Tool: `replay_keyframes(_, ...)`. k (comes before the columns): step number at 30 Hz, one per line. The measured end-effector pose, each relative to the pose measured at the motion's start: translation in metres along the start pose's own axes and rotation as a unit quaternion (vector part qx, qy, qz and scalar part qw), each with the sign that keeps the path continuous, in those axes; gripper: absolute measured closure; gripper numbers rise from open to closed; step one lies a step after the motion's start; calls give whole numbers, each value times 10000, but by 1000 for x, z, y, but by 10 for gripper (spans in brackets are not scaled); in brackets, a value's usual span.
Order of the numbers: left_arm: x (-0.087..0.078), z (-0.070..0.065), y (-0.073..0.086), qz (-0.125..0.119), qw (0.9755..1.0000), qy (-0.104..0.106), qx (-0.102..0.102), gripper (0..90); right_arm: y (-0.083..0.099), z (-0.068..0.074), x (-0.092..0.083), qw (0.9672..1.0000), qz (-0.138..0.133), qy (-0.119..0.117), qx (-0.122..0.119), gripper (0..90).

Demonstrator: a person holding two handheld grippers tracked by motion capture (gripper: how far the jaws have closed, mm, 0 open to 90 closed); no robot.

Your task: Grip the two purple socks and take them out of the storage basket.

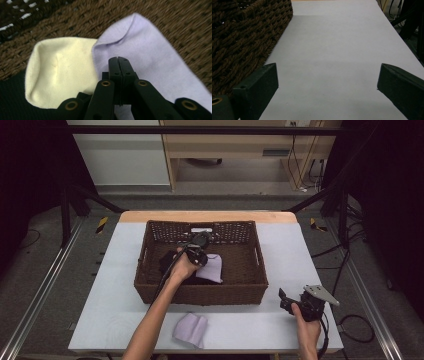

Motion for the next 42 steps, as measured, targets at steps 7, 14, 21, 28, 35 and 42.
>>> replay_keyframes(7, -32, 1, -1, -1138, 9930, 228, -204, 894, 0, 0, 0, 10000, -2, 2, -3, 39)
replay_keyframes(14, -68, -6, 1, -2051, 9780, 374, -91, 894, 0, 0, 0, 10000, 7, -1, -1, 39)
replay_keyframes(21, -100, -5, 7, -2539, 9657, 540, -63, 894, 0, 0, 0, 10000, -4, 2, -2, 39)
replay_keyframes(28, -106, 4, 12, -2497, 9681, 209, 48, 894, 0, 1, 0, 10000, 4, 2, -20, 39)
replay_keyframes(35, -95, 15, 21, -2125, 9771, -43, 90, 894, 0, 0, 1, 10000, 24, -10, -17, 39)
replay_keyframes(42, -48, 35, 26, -1003, 9931, -590, 159, 893, 0, 1, 1, 10000, 25, 12, -33, 39)
Point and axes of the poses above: each handheld gripper's, and its own axes: x roughly forward along the jaws, y roughly out of its underside, z roughly to its left, the point moved 3 cm from there along x, roughly forward along the jaws, and after that the axes turned 9 degrees about -y, right-handed, at the moved point
